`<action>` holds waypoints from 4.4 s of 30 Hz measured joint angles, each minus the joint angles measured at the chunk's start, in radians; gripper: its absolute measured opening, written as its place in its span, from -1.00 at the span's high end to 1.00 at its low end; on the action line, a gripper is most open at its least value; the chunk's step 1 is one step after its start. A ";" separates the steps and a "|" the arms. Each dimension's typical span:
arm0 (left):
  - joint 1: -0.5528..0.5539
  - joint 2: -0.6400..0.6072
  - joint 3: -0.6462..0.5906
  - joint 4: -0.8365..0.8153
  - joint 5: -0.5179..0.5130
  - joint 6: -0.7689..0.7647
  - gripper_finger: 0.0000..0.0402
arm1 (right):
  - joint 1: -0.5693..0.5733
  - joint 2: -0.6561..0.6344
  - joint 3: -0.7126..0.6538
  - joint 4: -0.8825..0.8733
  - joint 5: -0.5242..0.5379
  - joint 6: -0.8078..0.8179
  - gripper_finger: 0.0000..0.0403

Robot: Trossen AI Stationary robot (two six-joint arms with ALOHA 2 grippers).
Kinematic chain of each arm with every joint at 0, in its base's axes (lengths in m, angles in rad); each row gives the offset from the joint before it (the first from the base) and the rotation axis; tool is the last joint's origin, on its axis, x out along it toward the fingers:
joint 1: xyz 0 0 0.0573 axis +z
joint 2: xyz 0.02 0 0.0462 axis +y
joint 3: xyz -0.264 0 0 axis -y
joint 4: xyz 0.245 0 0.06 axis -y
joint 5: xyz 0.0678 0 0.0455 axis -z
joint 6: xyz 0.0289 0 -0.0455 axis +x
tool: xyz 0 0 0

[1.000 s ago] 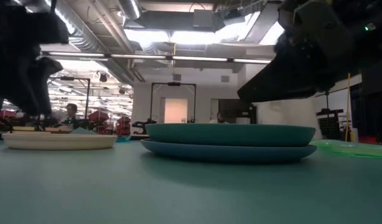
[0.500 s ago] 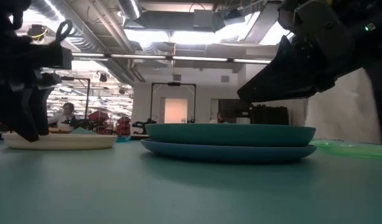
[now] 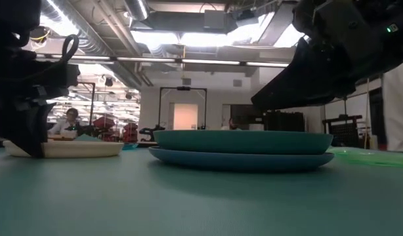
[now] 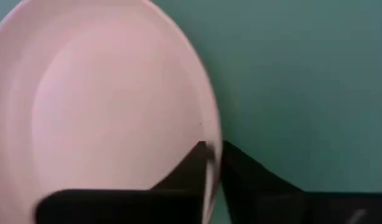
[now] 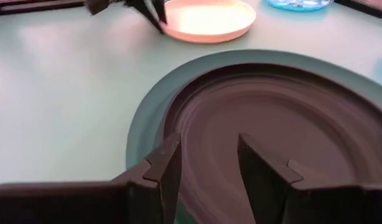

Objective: Stack plastic plates
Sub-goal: Stack the white plate on top of the black plate, then stack the left blue transparent plate on top of the white plate

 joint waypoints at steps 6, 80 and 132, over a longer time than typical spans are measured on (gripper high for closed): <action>0.002 -0.006 0.021 -0.017 -0.016 0.041 0.96 | -0.023 -0.006 0.001 0.010 -0.015 0.001 0.27; 0.172 0.448 0.841 0.011 0.113 0.739 0.48 | 0.318 -0.029 0.000 0.037 0.372 -0.007 0.27; 0.785 -0.034 0.273 -0.086 -0.001 0.514 -0.02 | 0.190 -0.021 0.000 0.025 0.143 -0.001 0.27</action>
